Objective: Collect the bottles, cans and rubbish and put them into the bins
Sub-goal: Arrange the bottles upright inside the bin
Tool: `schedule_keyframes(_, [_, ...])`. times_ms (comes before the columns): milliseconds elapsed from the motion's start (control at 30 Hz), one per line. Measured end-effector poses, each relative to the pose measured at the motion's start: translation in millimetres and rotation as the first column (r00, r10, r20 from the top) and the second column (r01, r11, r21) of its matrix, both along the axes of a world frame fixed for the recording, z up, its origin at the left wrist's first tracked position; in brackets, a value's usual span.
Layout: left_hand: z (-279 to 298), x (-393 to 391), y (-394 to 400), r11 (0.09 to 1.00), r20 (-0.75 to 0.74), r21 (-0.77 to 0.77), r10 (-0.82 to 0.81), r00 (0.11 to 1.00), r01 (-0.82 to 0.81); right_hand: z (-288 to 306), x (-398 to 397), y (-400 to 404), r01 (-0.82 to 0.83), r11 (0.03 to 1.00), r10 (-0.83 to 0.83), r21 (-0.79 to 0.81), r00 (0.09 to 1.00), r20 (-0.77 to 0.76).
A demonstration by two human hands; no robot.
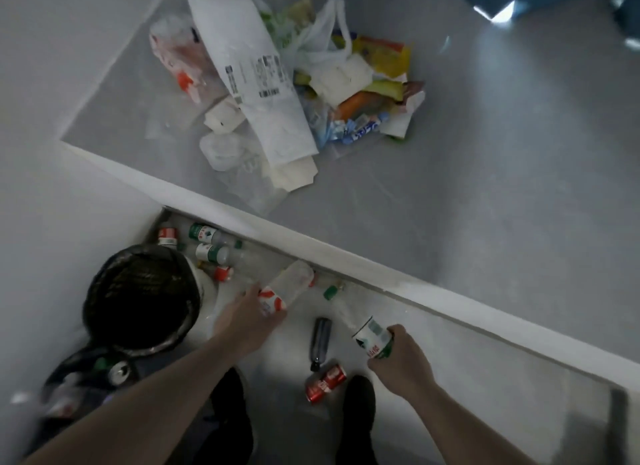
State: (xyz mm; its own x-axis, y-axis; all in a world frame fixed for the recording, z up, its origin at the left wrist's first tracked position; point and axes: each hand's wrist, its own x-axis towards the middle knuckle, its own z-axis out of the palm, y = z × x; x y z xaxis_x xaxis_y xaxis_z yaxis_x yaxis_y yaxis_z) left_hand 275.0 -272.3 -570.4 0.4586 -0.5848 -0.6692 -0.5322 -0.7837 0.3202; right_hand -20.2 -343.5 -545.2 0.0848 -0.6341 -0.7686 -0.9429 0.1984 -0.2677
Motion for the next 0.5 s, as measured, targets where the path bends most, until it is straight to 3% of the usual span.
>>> schedule_keyframes(100, [97.2,-16.7,34.7,0.982,-0.073,0.111,0.159,0.985,-0.150,95.8,-10.7,6.7,0.084,0.996,-0.088,0.034,0.991,0.103])
schedule_keyframes(233, [224.1,-45.1,80.7,0.900,-0.119,0.123,0.432,0.894,-0.419,215.0,-19.6,20.0,0.067,0.997,-0.076,0.044,0.967,0.245])
schedule_keyframes(367, [314.8,-68.8,117.9,0.821,-0.178,0.076,0.569,0.803,-0.565,292.6,-27.9,31.4,0.020,1.000,-0.013,-0.019,0.940,0.340])
schedule_keyframes(500, [367.7,-81.1,162.1,0.717,-0.232,-0.038,0.671,0.704,-0.696,339.0,-22.6,44.0,-0.043,0.998,0.061,-0.055,0.913,0.403])
